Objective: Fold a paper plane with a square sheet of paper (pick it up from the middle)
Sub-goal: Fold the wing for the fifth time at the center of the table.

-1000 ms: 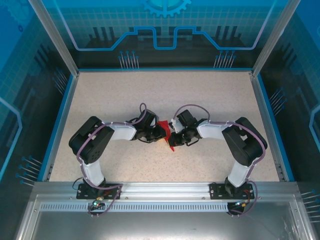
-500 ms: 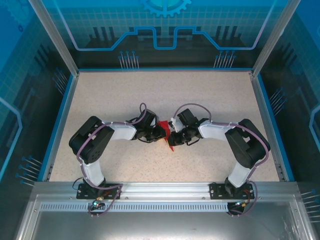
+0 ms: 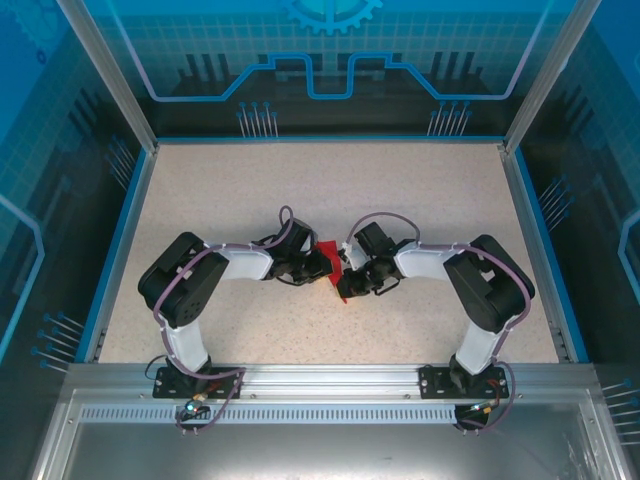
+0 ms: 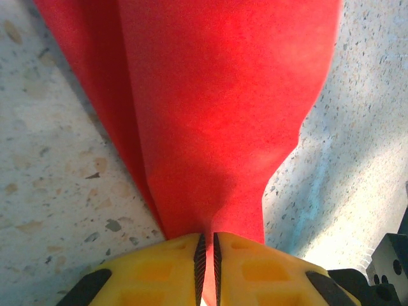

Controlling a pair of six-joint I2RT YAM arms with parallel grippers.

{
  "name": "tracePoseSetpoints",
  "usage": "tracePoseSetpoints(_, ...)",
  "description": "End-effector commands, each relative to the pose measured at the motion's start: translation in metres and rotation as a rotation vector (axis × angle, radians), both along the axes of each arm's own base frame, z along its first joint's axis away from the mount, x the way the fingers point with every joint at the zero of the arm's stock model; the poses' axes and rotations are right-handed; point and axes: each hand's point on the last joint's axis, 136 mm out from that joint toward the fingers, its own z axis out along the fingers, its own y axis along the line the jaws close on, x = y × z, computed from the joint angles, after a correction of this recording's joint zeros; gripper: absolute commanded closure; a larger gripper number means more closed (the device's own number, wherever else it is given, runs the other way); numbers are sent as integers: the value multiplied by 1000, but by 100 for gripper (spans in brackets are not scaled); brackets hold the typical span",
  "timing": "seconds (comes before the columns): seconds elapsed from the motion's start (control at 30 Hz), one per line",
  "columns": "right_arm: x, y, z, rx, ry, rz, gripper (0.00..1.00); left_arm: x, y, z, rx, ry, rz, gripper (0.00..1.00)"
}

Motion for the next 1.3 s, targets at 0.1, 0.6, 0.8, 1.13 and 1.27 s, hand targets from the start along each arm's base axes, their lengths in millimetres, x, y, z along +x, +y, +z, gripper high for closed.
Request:
tracePoseSetpoints(0.1,-22,-5,9,-13,-3,41,91,-16,31,-43,166,100,45,84)
tracePoseSetpoints(0.6,-36,-20,-19,-127,26,33,92,-16,32,-43,171,101,48,84)
tracePoseSetpoints(0.8,-31,-15,2,-78,-21,35,92,-16,33,-44,177,103,50,84)
tracePoseSetpoints(1.13,-49,-31,-25,-162,50,25,92,-16,33,-46,178,110,53,84)
tracePoseSetpoints(1.27,-40,-24,-4,-109,-10,16,92,-16,33,-45,178,107,52,84)
